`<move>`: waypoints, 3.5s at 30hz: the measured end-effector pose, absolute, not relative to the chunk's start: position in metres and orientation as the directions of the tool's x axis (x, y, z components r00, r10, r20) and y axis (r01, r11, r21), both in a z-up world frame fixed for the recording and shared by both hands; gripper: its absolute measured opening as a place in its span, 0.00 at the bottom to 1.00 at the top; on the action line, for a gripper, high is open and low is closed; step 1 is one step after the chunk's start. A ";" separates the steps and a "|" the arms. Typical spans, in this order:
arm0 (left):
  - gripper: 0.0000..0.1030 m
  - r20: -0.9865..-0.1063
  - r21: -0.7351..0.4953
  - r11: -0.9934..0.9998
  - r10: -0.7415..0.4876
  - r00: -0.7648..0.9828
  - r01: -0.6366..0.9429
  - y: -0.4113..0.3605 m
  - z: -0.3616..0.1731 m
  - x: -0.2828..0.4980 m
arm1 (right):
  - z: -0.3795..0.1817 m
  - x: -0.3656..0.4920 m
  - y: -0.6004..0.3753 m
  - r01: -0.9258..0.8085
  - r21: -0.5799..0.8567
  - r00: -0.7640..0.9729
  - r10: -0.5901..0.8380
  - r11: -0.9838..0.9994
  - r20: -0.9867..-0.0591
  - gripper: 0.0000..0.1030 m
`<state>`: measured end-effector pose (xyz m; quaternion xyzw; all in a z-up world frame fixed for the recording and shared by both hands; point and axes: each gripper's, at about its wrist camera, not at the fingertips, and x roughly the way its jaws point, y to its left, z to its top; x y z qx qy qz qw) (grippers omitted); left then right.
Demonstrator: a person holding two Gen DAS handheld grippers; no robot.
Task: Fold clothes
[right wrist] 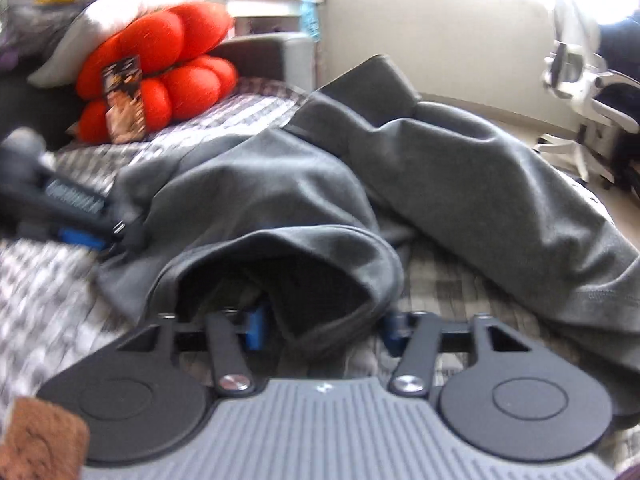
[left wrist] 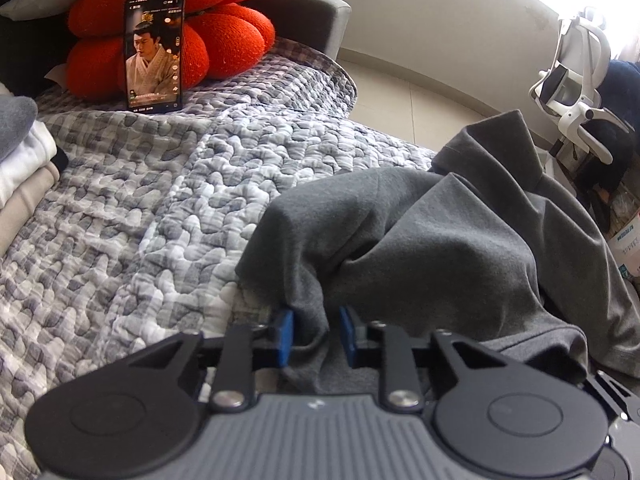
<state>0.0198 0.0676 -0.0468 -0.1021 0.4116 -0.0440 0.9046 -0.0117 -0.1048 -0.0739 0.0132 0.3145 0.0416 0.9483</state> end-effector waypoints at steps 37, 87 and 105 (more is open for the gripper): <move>0.54 -0.443 -0.196 0.905 -0.426 0.789 0.378 0.035 -0.002 -0.051 | 0.022 -0.059 -0.206 0.095 0.227 0.966 -0.035 0.969 -0.256 0.12; 0.00 -0.495 -0.165 0.927 -0.374 0.784 0.338 -0.019 -0.020 -0.028 | -0.024 -0.028 -0.234 0.363 0.246 0.900 -0.269 0.899 -0.343 0.13; 0.00 -0.391 -0.292 0.933 -0.316 0.865 0.209 0.025 0.012 -0.038 | -0.012 -0.038 -0.222 0.308 0.214 0.934 -0.252 0.927 -0.253 0.13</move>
